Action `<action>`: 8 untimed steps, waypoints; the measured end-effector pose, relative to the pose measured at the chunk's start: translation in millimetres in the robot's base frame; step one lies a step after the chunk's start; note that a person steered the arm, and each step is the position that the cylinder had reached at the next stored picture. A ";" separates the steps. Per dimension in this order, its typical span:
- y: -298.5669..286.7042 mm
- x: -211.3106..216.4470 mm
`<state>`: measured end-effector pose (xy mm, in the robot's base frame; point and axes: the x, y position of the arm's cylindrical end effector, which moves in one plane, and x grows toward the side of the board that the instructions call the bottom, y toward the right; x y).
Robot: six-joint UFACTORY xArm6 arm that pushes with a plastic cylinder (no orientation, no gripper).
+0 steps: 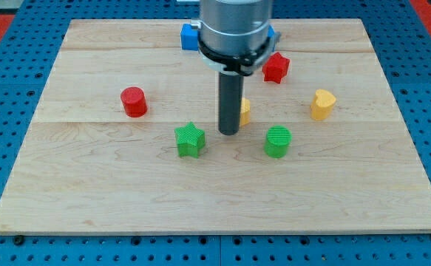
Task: Move the red star and the yellow hexagon vertically to each other
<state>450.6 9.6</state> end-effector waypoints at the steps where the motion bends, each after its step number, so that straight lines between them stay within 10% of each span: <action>1: 25.0 -24.2; 4: -30.0 -66.8; 8: 65.4 -69.1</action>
<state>381.6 75.0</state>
